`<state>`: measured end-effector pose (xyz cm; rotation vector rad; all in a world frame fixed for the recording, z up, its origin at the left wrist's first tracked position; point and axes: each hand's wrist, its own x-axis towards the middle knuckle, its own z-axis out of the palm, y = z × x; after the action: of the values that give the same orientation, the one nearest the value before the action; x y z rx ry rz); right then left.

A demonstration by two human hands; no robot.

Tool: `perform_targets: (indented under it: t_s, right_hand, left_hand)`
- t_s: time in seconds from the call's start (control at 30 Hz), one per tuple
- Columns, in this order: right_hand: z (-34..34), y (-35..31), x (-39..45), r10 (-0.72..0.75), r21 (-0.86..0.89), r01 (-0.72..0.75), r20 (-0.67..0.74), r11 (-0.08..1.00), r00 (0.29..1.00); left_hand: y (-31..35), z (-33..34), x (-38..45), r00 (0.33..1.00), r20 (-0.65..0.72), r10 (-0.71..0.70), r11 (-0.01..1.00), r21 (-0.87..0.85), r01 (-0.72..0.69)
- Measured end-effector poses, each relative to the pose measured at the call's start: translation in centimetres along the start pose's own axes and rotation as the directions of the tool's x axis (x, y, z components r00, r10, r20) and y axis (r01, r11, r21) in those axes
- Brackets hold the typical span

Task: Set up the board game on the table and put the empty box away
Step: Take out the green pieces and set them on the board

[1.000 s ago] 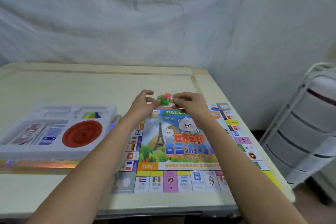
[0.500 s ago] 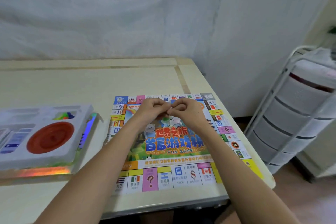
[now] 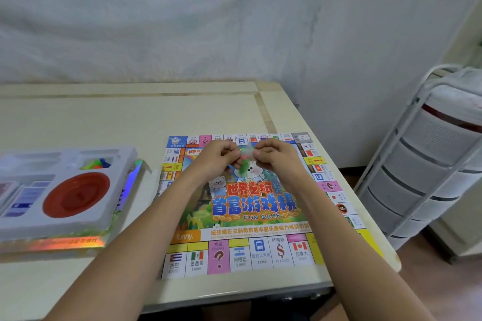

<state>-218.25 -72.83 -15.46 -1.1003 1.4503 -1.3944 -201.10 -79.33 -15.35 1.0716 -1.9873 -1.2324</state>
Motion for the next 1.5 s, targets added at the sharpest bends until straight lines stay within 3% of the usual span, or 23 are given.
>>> perform_targets:
  t_s: [0.17,0.27,0.5,0.6,0.77,0.83,0.93,1.0,1.07,1.2,1.37,1.5]
  right_hand:
    - [0.6,0.3,-0.2,-0.113,-0.185,0.121,0.051,0.975,0.992]
    - [1.0,0.4,-0.2,-0.141,-0.271,0.160,0.088,0.949,0.986]
    - [0.9,0.1,-0.4,-0.108,-0.155,0.112,0.035,0.982,0.994]
    - [1.1,0.0,-0.5,-0.092,-0.201,0.098,0.037,0.975,0.995]
    - [0.9,-0.6,-0.3,-0.234,-0.420,0.155,-0.142,0.894,0.962]
    - [0.5,-0.7,0.0,-0.280,-0.469,0.208,-0.089,0.859,0.956]
    - [0.4,-0.6,0.4,-0.334,-0.658,0.282,0.048,0.698,0.941]
    - [0.1,-0.8,0.5,-0.301,-0.744,0.274,0.102,0.609,0.948]
    - [-0.3,-0.8,0.5,-0.257,-0.761,0.256,0.122,0.596,0.959]
    - [-1.0,0.0,0.6,-0.186,-0.501,0.160,-0.002,0.851,0.983]
    - [-3.3,0.0,2.0,-0.117,-0.281,0.084,-0.102,0.956,0.988]
    - [-4.9,-0.6,3.3,-0.070,0.084,0.077,-0.088,0.993,0.994]
  left_hand:
    - [0.2,0.1,-0.2,0.999,0.013,-0.043,0.990,-0.132,0.045]
    - [0.1,0.0,-0.1,0.999,0.017,-0.050,0.991,-0.127,0.052]
    - [-0.2,-0.4,-0.2,1.000,0.009,-0.019,0.997,-0.070,0.019]
    - [-0.3,-0.3,-0.1,1.000,0.021,-0.003,1.000,-0.012,0.004]
    - [0.0,-0.9,0.3,0.999,0.029,0.013,0.997,0.081,-0.015]
    - [0.2,-1.0,0.4,1.000,0.005,0.029,0.992,0.122,-0.029]
    - [0.8,-0.4,0.8,0.995,0.008,0.097,0.973,0.210,-0.096]
    - [1.4,0.2,1.0,0.987,0.030,0.157,0.949,0.272,-0.159]
    - [1.3,0.7,1.6,0.982,0.061,0.179,0.941,0.279,-0.189]
    - [0.8,1.1,3.2,0.981,0.129,0.147,0.971,0.168,-0.168]
    - [1.5,2.6,5.5,1.000,-0.011,0.025,0.999,-0.039,-0.026]
    - [1.5,4.2,7.2,0.983,0.116,-0.144,0.911,-0.373,0.177]
